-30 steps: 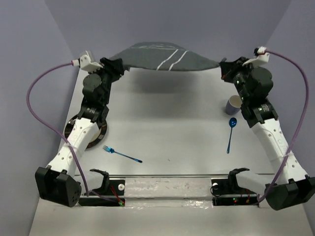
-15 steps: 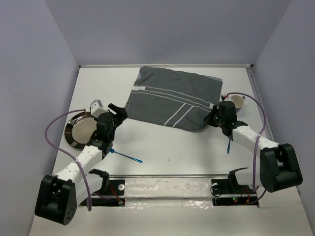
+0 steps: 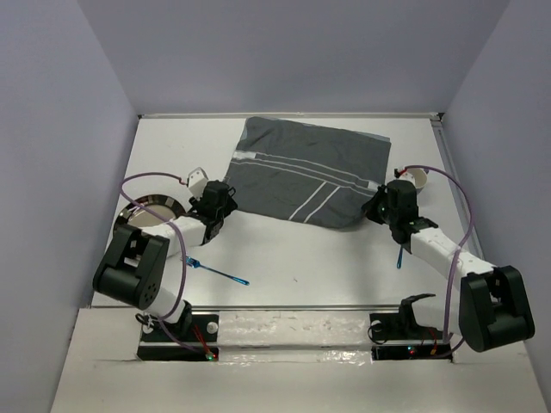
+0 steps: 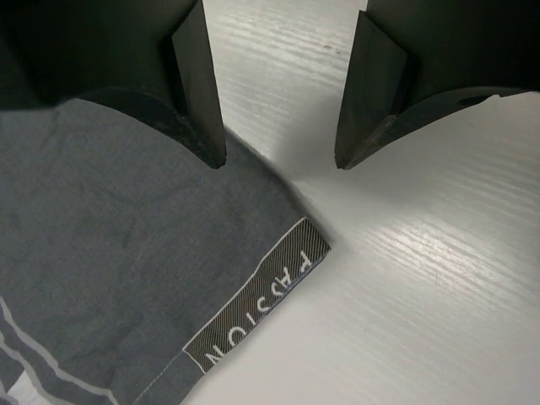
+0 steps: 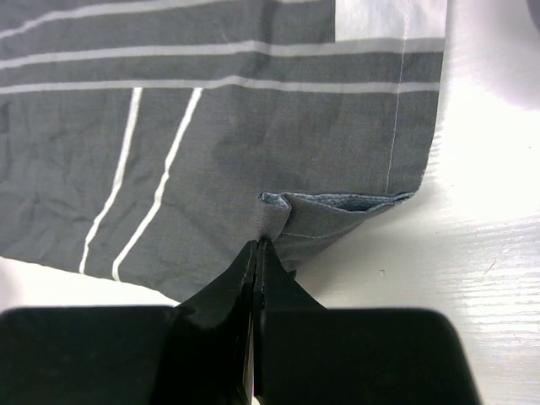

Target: Set the dinner table for one person

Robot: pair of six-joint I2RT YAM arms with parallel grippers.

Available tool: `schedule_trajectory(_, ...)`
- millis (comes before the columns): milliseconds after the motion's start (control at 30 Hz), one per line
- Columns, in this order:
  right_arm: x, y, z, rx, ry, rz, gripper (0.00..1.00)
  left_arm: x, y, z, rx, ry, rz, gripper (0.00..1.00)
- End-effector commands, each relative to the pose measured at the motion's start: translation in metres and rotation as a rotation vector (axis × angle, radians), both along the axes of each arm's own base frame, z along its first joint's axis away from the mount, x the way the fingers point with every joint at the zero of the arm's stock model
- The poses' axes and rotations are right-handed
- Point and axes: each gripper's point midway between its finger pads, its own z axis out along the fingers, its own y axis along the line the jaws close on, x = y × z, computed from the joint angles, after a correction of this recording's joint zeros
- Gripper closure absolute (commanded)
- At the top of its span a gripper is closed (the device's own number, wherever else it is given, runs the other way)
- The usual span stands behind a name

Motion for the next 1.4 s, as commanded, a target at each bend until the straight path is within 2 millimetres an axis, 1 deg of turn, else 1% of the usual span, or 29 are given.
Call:
schedule_trajectory(0,0.003,-0.002,0.014,0.002,-0.065,-0.012,1.00,0.026,0.009,0.015,0.015,-0.060,0.089,0.38)
schedule_trajectory(67,0.002,-0.001,0.013,0.008,-0.061,-0.007,1.00,0.033,0.011,0.007,0.004,-0.040,0.100,0.47)
schedule_trajectory(100,0.002,-0.001,0.012,0.006,-0.058,-0.008,1.00,0.035,0.011,0.004,0.003,-0.033,0.102,0.55)
schedule_trajectory(200,0.002,-0.002,0.014,0.007,-0.068,-0.011,1.00,0.039,0.014,-0.005,0.010,-0.016,0.112,0.65)
schedule_trajectory(267,0.001,-0.002,0.015,0.008,-0.071,-0.013,1.00,0.044,0.014,-0.004,0.017,-0.020,0.111,0.71)
schedule_trajectory(300,0.002,-0.002,0.017,0.008,-0.075,-0.014,1.00,0.045,0.015,-0.004,0.022,-0.018,0.110,0.82)
schedule_trajectory(367,0.001,-0.004,0.019,0.008,-0.083,-0.020,1.00,0.048,0.016,-0.004,0.039,-0.017,0.106,1.00)
schedule_trajectory(433,-0.001,-0.006,0.018,0.003,-0.083,-0.028,1.00,0.046,0.021,-0.001,0.052,-0.019,0.110,1.00)
schedule_trajectory(467,-0.001,-0.006,0.018,0.002,-0.081,-0.028,1.00,0.041,0.022,-0.006,0.059,-0.007,0.108,1.00)
schedule_trajectory(500,-0.002,-0.007,0.018,-0.001,-0.081,-0.035,1.00,0.039,0.023,0.004,0.050,-0.032,0.104,1.00)
schedule_trajectory(533,-0.003,-0.008,0.017,-0.002,-0.075,-0.037,1.00,0.026,0.026,-0.004,0.054,-0.018,0.097,1.00)
schedule_trajectory(567,-0.004,-0.009,0.017,-0.002,-0.072,-0.041,1.00,0.020,0.027,0.012,0.036,-0.064,0.095,1.00)
schedule_trajectory(600,-0.005,-0.011,0.017,0.002,-0.072,-0.060,1.00,0.000,0.032,0.000,0.036,-0.040,0.083,1.00)
schedule_trajectory(633,-0.007,-0.012,0.016,0.004,-0.071,-0.069,1.00,0.003,0.029,0.013,0.013,-0.080,0.080,1.00)
schedule_trajectory(667,-0.010,-0.013,0.011,0.003,-0.059,-0.076,1.00,-0.013,0.033,0.013,-0.006,-0.092,0.080,1.00)
schedule_trajectory(700,-0.012,-0.014,0.011,0.010,-0.057,-0.085,1.00,-0.029,0.035,0.002,-0.014,-0.068,0.070,1.00)
schedule_trajectory(733,-0.017,-0.015,0.006,0.009,-0.036,-0.086,1.00,-0.033,0.033,0.014,-0.043,-0.112,0.064,1.00)
schedule_trajectory(833,-0.022,-0.013,0.008,0.030,-0.037,-0.089,1.00,-0.051,0.032,0.011,-0.091,-0.125,0.051,1.00)
schedule_trajectory(867,-0.029,-0.014,0.001,0.024,-0.001,-0.088,1.00,-0.051,0.030,0.023,-0.111,-0.161,0.045,1.00)
schedule_trajectory(967,-0.039,-0.014,-0.003,0.038,0.024,-0.089,1.00,-0.058,0.025,0.026,-0.157,-0.164,0.031,1.00)
schedule_trajectory(1000,-0.042,-0.014,-0.003,0.047,0.029,-0.093,1.00,-0.060,0.024,0.032,-0.168,-0.183,0.028,1.00)
schedule_trajectory(1067,-0.049,-0.015,-0.007,0.052,0.045,-0.104,1.00,-0.069,0.025,0.027,-0.181,-0.174,0.027,1.00)
schedule_trajectory(1100,-0.053,-0.015,-0.005,0.067,0.045,-0.111,1.00,-0.071,0.025,0.034,-0.195,-0.200,0.023,1.00)
schedule_trajectory(1167,-0.063,-0.015,-0.010,0.079,0.063,-0.113,1.00,-0.080,0.026,0.034,-0.209,-0.207,0.018,1.00)
schedule_trajectory(1200,-0.066,-0.013,-0.004,0.102,0.043,-0.107,1.00,-0.083,0.027,0.035,-0.212,-0.211,0.019,1.00)
schedule_trajectory(1233,-0.070,-0.013,-0.005,0.110,0.046,-0.108,1.00,-0.088,0.028,0.030,-0.208,-0.195,0.014,1.00)
schedule_trajectory(1267,-0.075,-0.014,-0.008,0.112,0.057,-0.110,1.00,-0.089,0.027,0.035,-0.219,-0.213,0.008,1.00)
schedule_trajectory(1300,-0.077,-0.014,-0.001,0.126,0.032,-0.115,1.00,-0.092,0.025,0.035,-0.230,-0.212,-0.005,1.00)
schedule_trajectory(1367,-0.081,-0.015,0.000,0.131,0.029,-0.119,1.00,-0.099,0.025,0.025,-0.238,-0.188,-0.009,1.00)
